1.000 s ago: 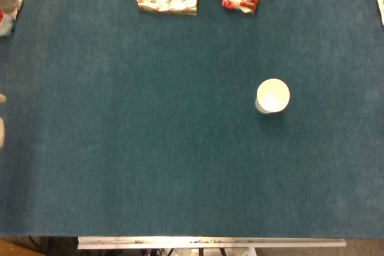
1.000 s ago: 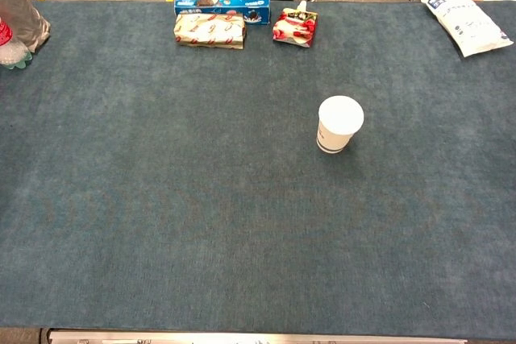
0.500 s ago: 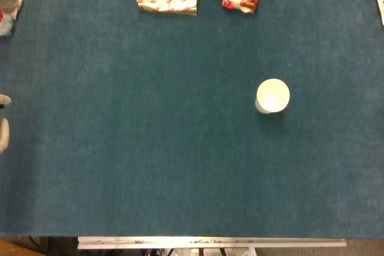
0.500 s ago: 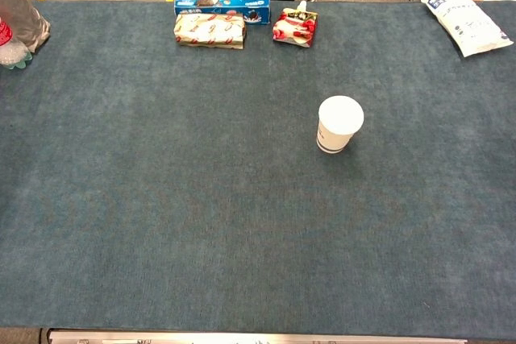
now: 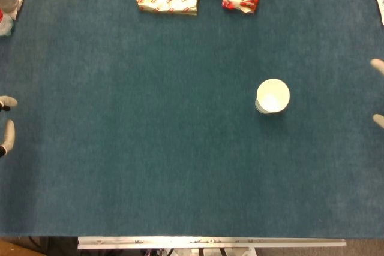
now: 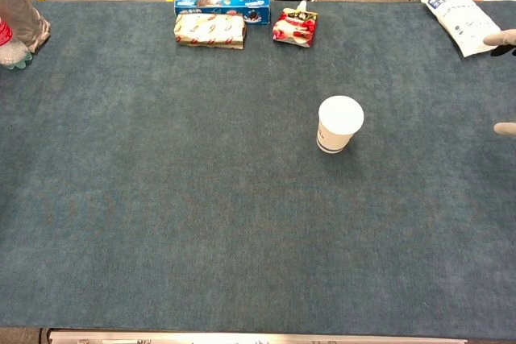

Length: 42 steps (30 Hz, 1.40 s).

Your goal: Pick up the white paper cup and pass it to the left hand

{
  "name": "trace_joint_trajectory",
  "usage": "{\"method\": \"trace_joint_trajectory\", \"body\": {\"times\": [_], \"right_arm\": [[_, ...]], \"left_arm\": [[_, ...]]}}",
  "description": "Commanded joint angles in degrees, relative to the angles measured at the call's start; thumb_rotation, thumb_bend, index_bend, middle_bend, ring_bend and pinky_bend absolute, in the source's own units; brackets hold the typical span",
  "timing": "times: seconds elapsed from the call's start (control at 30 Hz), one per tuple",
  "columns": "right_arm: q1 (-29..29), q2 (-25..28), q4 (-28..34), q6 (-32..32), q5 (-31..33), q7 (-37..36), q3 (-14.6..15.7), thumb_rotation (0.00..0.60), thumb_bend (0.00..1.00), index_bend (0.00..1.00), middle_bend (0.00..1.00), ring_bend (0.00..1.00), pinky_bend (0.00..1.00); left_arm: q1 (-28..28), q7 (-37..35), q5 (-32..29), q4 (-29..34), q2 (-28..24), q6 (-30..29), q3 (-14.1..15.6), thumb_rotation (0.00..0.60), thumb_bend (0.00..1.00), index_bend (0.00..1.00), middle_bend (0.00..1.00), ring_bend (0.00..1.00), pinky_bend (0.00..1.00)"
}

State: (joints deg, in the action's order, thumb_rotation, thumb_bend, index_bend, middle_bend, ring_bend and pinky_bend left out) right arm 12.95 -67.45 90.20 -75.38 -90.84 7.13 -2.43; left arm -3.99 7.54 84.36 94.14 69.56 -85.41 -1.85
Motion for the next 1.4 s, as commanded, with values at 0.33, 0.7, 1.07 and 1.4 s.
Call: {"method": "trace_joint_trajectory", "body": {"times": [0.33, 0.7, 1.07, 1.4], "right_arm": [[9.49, -1.81, 3.84, 12.0, 2.01, 11.17, -2.39, 0.6, 0.0, 0.12, 0.07, 0.04, 0.23], [15.53, -6.33, 3.34, 19.12, 4.31, 13.55, -2.89, 0.6, 0.0, 0.09, 0.02, 0.0, 0.2], [19.85, -11.36, 0.93, 23.59, 6.76, 16.6, -2.71, 0.6, 0.0, 0.09, 0.01, 0.0, 0.2], [22.55, -13.73, -0.54, 26.97, 11.63, 15.74, -3.23, 0.6, 0.0, 0.18, 0.01, 0.0, 0.2]], "left_arm": [[0.06, -0.41, -0.97, -0.43, 0.72, 0.82, 0.07, 0.6, 0.51, 0.36, 0.45, 0.3, 0.56], [0.07, -0.34, -0.75, -1.02, 0.94, 1.08, 0.41, 0.6, 0.51, 0.36, 0.45, 0.31, 0.56], [0.44, 0.53, -0.25, -2.28, 1.43, 0.92, 1.05, 0.6, 0.51, 0.36, 0.45, 0.31, 0.57], [0.82, 0.06, -0.28, -3.47, 1.98, 0.98, 1.42, 0.6, 0.51, 0.36, 0.46, 0.31, 0.57]]}}
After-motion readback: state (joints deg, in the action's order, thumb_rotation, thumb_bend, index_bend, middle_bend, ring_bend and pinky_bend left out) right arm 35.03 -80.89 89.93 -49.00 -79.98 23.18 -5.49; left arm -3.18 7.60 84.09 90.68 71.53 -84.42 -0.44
